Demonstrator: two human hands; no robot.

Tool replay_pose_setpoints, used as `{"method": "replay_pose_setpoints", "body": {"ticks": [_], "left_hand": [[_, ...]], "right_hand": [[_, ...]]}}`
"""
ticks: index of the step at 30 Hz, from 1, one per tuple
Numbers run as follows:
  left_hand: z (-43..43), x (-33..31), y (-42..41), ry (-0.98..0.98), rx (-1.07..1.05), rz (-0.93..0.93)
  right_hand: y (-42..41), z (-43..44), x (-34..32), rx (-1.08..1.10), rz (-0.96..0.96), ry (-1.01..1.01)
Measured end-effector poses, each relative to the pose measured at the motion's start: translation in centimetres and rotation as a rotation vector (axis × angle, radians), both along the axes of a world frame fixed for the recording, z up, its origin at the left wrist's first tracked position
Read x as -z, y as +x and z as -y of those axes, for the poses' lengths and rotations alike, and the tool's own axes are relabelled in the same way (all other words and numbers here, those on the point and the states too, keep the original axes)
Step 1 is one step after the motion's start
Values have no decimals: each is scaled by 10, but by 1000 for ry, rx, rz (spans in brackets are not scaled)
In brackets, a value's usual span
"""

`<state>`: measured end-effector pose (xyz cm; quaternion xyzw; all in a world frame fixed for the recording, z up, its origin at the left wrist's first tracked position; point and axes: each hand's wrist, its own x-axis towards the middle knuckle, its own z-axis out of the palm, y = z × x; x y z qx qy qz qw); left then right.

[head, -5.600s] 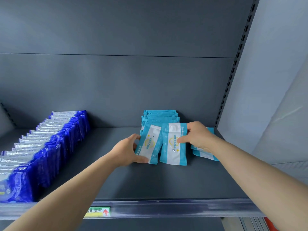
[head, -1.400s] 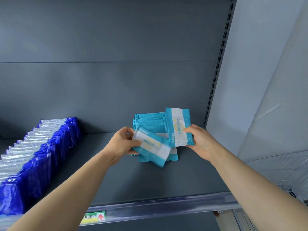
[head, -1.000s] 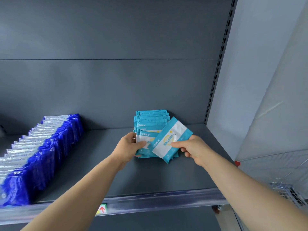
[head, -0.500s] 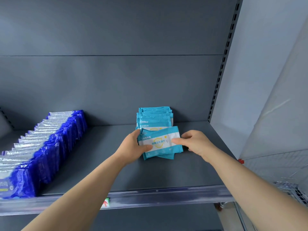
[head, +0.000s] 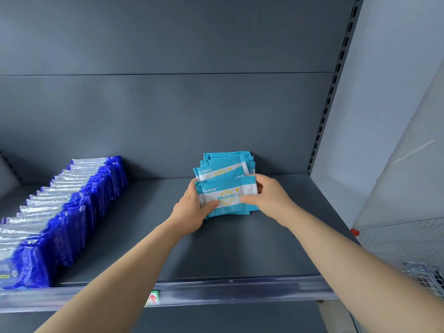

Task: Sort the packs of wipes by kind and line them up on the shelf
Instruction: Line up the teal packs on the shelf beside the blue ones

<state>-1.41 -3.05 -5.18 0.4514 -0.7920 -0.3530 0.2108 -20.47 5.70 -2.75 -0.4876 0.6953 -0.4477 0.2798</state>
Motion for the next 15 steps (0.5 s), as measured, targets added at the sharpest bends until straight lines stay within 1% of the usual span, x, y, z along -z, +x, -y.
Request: {"method": "replay_pose_setpoints", "body": {"ticks": [1,3,6,7,10,11,13,15], "left_hand": [[3,1,2,-27,10,35],[9,3,5,-41,47,102],[11,4,4,-38,101,194],[12,6,4,-31,113,182],[13,5,6,24,117,-55],[14,3,6,32,114,-93],[16,-7,6,-21,118,-42],[19,-12,4,-118,151,24]], "right_hand": [[-1,2,1,28,-27,8],[-4,2,5,69,-128,87],[-10,0,11,32,-232,208],[-11,0,13,-7,-239,200],[-15,2,13,-169,-182,130],[-15,3,13,-207,-169,127],[-16,5,11,-218,-186,124],[-15,7,7,-187,-270,125]]}}
